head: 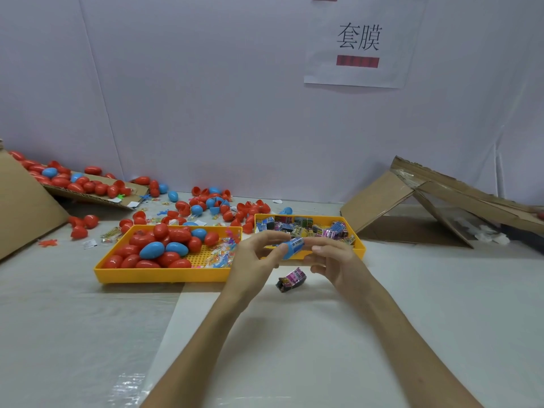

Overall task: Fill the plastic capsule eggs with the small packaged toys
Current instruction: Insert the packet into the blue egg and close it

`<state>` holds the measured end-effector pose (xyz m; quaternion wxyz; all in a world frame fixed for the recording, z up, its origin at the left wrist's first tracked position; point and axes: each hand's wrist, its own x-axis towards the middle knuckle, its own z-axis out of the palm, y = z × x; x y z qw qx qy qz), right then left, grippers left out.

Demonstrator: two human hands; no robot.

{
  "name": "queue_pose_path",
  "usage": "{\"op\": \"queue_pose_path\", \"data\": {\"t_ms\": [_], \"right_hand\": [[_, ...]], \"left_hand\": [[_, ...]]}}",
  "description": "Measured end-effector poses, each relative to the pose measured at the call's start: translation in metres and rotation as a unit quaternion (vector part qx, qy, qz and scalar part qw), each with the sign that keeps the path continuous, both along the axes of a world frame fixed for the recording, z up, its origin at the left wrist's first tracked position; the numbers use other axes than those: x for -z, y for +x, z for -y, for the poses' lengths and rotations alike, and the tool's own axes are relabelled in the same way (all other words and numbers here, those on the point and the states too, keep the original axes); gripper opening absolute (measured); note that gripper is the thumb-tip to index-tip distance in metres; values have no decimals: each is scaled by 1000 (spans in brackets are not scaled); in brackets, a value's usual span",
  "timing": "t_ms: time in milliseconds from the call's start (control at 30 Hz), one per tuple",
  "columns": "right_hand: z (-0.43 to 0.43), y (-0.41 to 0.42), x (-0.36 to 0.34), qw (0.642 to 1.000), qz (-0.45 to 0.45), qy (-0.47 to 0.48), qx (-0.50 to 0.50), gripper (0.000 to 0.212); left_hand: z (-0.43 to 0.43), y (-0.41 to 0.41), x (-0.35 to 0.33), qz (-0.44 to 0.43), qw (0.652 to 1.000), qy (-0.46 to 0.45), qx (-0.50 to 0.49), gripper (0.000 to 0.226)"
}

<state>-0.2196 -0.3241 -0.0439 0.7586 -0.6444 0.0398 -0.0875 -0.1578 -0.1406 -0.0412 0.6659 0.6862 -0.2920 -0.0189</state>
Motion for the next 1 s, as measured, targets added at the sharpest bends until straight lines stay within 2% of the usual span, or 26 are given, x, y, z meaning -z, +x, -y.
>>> {"op": "queue_pose_path", "data": {"t_ms": [167, 300, 533, 700, 767, 900, 1000], "right_hand": [[-3, -1, 2, 994, 60, -53, 73, 14], [-3, -1, 0, 994, 60, -64, 62, 17], [-7, -1, 2, 993, 56, -93, 45, 5], [-9, -2, 2, 993, 47, -102, 22, 2], [-9, -2, 2, 993, 47, -102, 22, 7], [-9, -2, 2, 993, 50, -100, 24, 11], [-8, -1, 3, 992, 51, -109, 34, 3]], "left_hand": [[1, -1, 1, -113, 992, -43, 44, 11], [0, -1, 0, -179, 979, -74, 63, 16], [0, 0, 1, -192, 978, -73, 42, 11], [0, 0, 2, -225, 971, -74, 41, 14], [0, 0, 3, -237, 968, -75, 44, 15], [-1, 0, 3, -268, 954, -104, 84, 18], [-4, 2, 1, -283, 942, -129, 129, 27]]}}
